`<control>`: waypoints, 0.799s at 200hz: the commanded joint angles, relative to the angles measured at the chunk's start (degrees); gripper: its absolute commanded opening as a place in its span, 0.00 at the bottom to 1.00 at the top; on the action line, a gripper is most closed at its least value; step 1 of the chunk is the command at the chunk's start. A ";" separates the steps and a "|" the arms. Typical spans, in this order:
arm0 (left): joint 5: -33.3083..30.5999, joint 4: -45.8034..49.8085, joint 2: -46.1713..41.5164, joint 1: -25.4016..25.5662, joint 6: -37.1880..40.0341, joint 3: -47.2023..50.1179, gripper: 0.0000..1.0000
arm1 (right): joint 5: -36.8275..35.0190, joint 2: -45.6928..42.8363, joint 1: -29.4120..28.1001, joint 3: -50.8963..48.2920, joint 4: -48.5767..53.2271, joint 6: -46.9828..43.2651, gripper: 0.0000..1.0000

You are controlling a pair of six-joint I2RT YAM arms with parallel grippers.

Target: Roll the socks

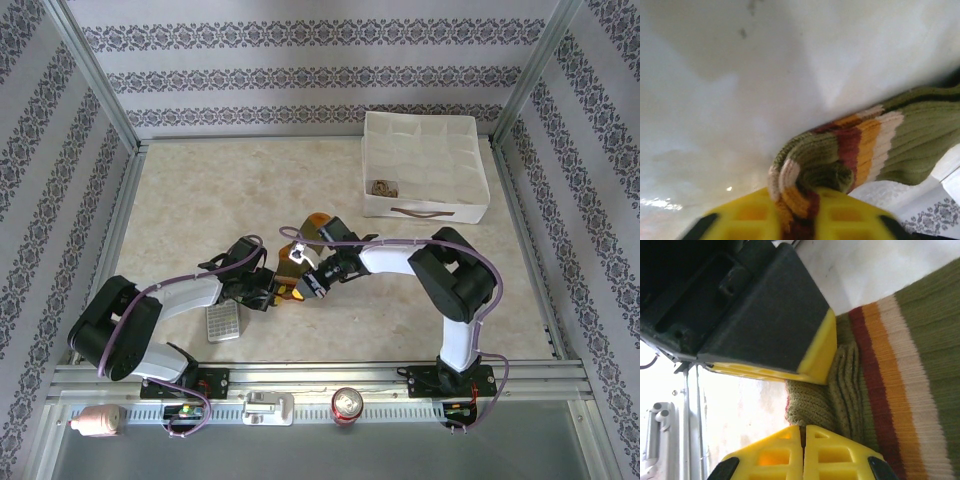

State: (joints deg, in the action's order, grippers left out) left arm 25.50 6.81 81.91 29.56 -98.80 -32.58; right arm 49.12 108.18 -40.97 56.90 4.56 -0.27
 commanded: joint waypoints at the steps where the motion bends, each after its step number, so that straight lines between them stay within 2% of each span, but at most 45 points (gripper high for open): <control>1: 0.21 7.16 0.71 0.85 -0.93 0.04 0.00 | 3.26 0.23 0.19 0.79 -0.16 0.88 0.00; 12: 0.89 9.24 0.62 0.87 -1.47 0.39 0.00 | 0.87 -1.46 0.03 -0.42 -0.68 -0.33 0.00; 29: 1.38 10.89 0.34 0.91 -2.60 1.11 0.00 | -6.49 -6.85 -1.15 -5.18 -4.49 -3.99 0.31; 60: 2.30 13.22 0.94 0.46 -2.24 0.29 0.00 | -26.44 -18.52 -8.53 -15.17 -10.85 -18.07 0.60; 82: 2.87 15.34 1.93 0.11 -0.81 -1.14 0.00 | -36.69 -19.37 -14.00 -15.68 -9.30 -25.43 0.64; 103: 2.70 16.69 2.03 -0.24 -0.16 -1.84 0.00 | -46.38 -17.46 -17.26 -15.36 -11.05 -28.78 0.64; 132: 2.89 16.56 2.37 -0.64 0.41 -1.93 0.00 | -47.15 -14.48 -18.24 -12.29 -10.09 -30.61 0.62; 160: 3.06 16.14 2.82 -0.99 0.72 -2.29 0.00 | -45.29 -12.32 -18.60 -10.13 -8.87 -29.78 0.49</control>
State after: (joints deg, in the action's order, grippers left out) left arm 29.85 15.84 82.85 29.15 -99.02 -35.33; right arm 5.50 94.50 -58.67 44.05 -4.75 -28.77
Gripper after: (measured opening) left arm 0.044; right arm 0.539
